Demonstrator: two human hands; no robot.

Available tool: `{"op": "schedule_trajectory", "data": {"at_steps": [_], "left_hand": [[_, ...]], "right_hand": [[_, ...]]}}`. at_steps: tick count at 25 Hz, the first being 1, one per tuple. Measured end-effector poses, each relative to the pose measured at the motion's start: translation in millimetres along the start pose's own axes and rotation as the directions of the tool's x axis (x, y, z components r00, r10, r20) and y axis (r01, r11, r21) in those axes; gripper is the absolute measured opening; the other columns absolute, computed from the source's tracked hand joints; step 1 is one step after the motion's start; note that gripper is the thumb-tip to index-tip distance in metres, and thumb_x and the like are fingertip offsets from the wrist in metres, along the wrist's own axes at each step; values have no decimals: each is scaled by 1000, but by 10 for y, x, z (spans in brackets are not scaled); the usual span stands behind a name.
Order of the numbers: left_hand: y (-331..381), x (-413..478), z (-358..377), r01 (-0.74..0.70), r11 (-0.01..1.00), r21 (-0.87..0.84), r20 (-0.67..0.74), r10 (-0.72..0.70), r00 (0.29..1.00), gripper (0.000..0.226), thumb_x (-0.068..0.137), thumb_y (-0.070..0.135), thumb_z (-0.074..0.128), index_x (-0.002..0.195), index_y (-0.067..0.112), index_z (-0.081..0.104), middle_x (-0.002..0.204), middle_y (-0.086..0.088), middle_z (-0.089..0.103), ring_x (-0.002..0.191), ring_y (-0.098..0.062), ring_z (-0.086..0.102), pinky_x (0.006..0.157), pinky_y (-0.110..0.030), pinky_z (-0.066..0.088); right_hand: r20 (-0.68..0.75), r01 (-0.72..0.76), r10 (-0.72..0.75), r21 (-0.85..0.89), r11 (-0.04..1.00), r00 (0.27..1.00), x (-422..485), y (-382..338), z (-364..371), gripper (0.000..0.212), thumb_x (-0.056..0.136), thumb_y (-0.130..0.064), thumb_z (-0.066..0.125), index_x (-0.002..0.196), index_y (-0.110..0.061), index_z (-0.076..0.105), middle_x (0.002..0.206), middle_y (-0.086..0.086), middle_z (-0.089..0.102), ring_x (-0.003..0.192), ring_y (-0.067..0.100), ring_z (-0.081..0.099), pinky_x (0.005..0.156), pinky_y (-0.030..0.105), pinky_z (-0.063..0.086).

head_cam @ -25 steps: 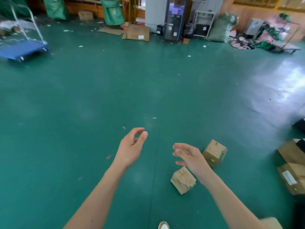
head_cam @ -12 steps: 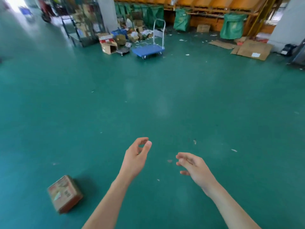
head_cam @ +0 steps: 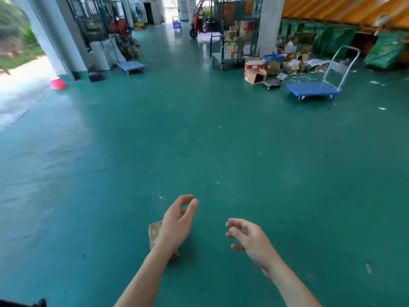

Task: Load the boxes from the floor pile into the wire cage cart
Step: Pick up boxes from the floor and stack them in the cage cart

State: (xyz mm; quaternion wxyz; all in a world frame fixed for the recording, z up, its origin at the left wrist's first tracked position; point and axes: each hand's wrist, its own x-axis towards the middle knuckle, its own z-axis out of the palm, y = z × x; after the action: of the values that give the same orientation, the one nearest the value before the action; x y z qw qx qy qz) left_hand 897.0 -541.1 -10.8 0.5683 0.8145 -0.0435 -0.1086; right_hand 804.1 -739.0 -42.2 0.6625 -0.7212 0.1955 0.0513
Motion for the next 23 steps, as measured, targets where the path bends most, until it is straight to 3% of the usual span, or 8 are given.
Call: {"op": "schedule_trajectory", "data": {"at_steps": [3,7,10,13,18,23], "left_hand": [[-278,303,-383,84,996,-24,-86,-86,993,49,75,75,49,107,41,65,97,17,73,100,-7,69,96,-49,54],[-644,721,-591,211,971,-109,-156,-226,962,39,82,63,53,105,33,67,103,11,73,103,-8,69,98,-49,54],[-872,1088,-727,288,937,-197,-209,-327,922,16,101,41,55,103,30,67,100,10,74,99,-10,71,94,-50,56],[-982,1537,-855,347,885,-310,-279,-434,857,15,106,29,50,102,26,65,104,8,72,99,-11,71,87,-41,59],[-1141,2316,-1037,405,843,-355,-351,-522,778,15,105,31,50,105,25,63,107,7,71,98,-9,71,85,-40,60],[-1536,2853,-1057,483,779,-401,-335,-615,714,13,105,27,51,106,23,64,105,7,72,91,-5,73,79,-34,60]], "right_hand": [[86,-20,23,-28,999,996,462,-56,389,20,101,-18,59,118,-22,66,117,-4,70,105,11,69,88,36,61],[162,-57,67,-69,996,985,1208,-56,679,22,101,-15,59,121,-19,65,118,-5,71,102,10,71,84,35,61],[206,-85,100,-81,993,973,1834,-64,848,21,101,-13,58,120,-17,65,117,-4,71,102,13,71,82,34,61],[244,-128,148,-95,987,958,2574,-93,1008,19,101,-12,58,118,-16,65,116,-2,72,102,16,71,84,38,61],[329,-182,220,-144,973,918,3610,-231,1335,16,101,-13,58,114,-17,66,113,-2,72,101,16,71,82,36,61],[414,-226,339,-299,927,845,4346,-61,1768,19,101,-14,57,119,-15,65,113,0,72,103,16,70,80,33,59]]}}
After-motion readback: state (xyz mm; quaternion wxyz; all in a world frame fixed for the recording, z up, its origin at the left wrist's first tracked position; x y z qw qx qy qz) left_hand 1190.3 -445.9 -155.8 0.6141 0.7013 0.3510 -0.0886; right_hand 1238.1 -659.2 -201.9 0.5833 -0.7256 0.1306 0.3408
